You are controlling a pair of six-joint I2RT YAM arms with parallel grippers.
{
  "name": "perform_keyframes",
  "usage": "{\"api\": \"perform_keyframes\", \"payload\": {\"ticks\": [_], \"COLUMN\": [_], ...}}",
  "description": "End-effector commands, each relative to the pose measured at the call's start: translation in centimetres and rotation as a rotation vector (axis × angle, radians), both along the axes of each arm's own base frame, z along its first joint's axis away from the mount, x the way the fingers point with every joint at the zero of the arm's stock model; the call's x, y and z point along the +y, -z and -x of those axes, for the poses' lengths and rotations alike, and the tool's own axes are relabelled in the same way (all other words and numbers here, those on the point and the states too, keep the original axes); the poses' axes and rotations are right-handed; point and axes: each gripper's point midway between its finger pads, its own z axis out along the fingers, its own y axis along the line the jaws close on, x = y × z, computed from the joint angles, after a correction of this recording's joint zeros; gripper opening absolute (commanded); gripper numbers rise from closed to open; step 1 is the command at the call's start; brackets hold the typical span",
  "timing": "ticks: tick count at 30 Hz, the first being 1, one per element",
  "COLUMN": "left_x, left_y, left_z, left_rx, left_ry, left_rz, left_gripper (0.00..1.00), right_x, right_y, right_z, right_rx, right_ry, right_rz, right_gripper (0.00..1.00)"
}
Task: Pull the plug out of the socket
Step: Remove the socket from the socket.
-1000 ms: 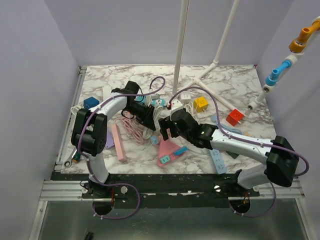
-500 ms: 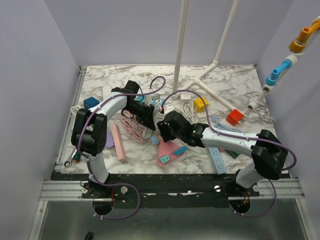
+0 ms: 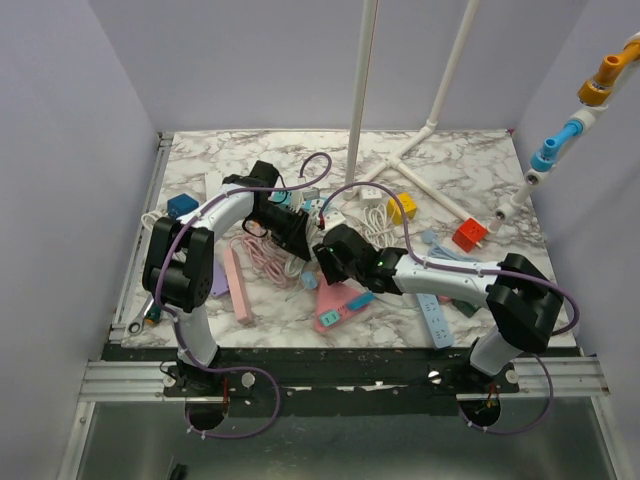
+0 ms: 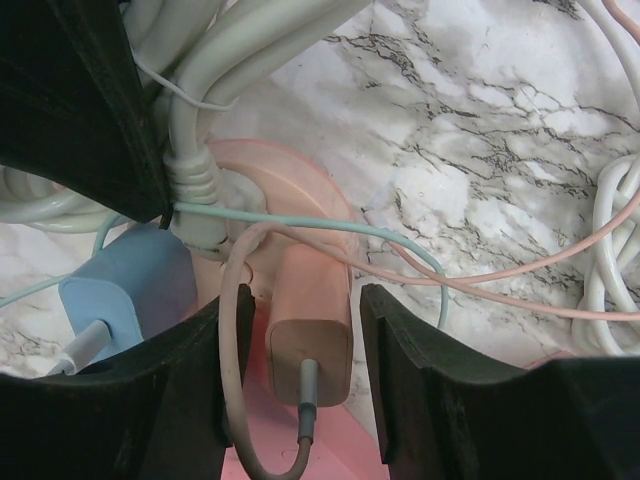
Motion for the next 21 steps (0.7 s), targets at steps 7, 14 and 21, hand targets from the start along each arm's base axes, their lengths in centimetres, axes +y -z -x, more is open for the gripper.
{"api": "perform_keyframes", "payload": {"ticks": [7, 14, 21], "left_x": [0.3, 0.6, 1.2], "left_y": [-1.5, -0.8, 0.4], "left_z": [-1.0, -1.6, -2.5], "left_rx": [-0.085, -0.103, -0.123], "left_ry": [-0.009, -0.033, -0.068], "left_rz": [-0.008, -0.051, -0.134], "left_gripper": [0.00, 0.00, 0.00], "right_x": [0.9, 0.7, 0.8], "right_y": [-1.1, -4.1, -6.1], "right_z": [-0.2, 0.3, 1.1], "right_rx": [0.017, 0.001, -0.009], "right_ry": [0.016, 0.022, 0.034], "right_rz": [-0.025, -0.092, -0.095], "right_gripper": [0.12, 0.08, 0.06]}}
